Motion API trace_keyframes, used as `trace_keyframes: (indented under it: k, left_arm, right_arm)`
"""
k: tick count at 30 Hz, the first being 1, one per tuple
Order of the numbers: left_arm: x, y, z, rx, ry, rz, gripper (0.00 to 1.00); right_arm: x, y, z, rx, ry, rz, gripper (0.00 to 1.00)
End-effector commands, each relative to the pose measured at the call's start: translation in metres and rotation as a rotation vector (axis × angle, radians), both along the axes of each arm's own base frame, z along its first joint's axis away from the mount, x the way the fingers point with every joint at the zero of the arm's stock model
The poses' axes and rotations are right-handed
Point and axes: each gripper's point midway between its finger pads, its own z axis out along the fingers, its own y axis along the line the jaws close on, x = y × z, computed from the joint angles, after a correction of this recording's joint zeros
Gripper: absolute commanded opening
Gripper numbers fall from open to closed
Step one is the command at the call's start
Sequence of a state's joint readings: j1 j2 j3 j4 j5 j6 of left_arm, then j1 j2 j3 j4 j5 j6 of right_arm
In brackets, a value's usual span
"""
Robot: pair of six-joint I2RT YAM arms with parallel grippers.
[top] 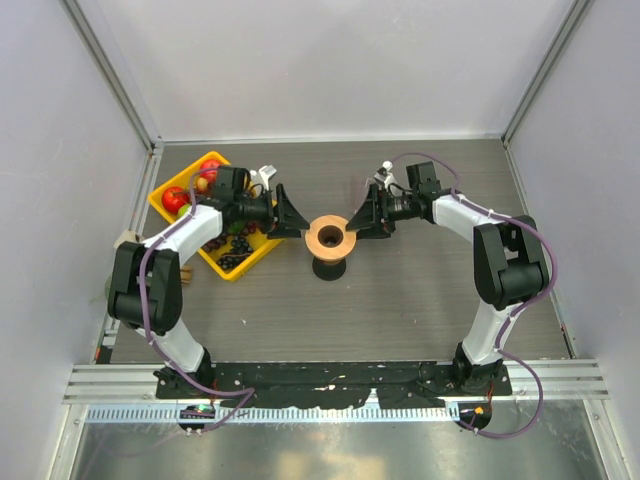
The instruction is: Place the coffee filter in the dripper
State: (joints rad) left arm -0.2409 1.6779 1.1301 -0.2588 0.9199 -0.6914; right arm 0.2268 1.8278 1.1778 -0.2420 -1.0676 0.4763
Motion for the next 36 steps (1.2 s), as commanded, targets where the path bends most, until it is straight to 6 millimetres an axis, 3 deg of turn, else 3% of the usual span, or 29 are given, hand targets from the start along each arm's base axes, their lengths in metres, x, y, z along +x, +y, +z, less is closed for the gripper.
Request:
trace_keyframes:
  k: [1,10,19,23,34,36]
  left_arm:
    - [-0.001,0.000,0.031,-0.051,-0.113,-0.026,0.59]
    - [-0.006,0.002,0.034,-0.049,-0.138,-0.026,0.58]
    - [-0.006,0.003,0.034,-0.047,-0.141,-0.023,0.57]
    - [-0.005,0.003,0.034,-0.045,-0.142,-0.021,0.57]
    - [-0.005,0.003,0.034,-0.041,-0.142,-0.021,0.57]
    - [-0.006,0.003,0.034,-0.040,-0.143,-0.023,0.58]
  right_arm:
    - [0.010,0.002,0.039,0.039,-0.136,0.026,0.69]
    - [-0.002,-0.008,0.043,-0.012,-0.174,0.049,0.62]
    - [-0.004,-0.003,0.044,0.000,-0.168,0.060,0.42]
    - [-0.006,0.004,0.049,0.021,-0.171,0.072,0.38]
    - [-0.009,0.010,0.052,0.044,-0.160,0.081,0.31]
    - [-0.009,0.009,0.049,0.038,-0.150,0.076,0.36]
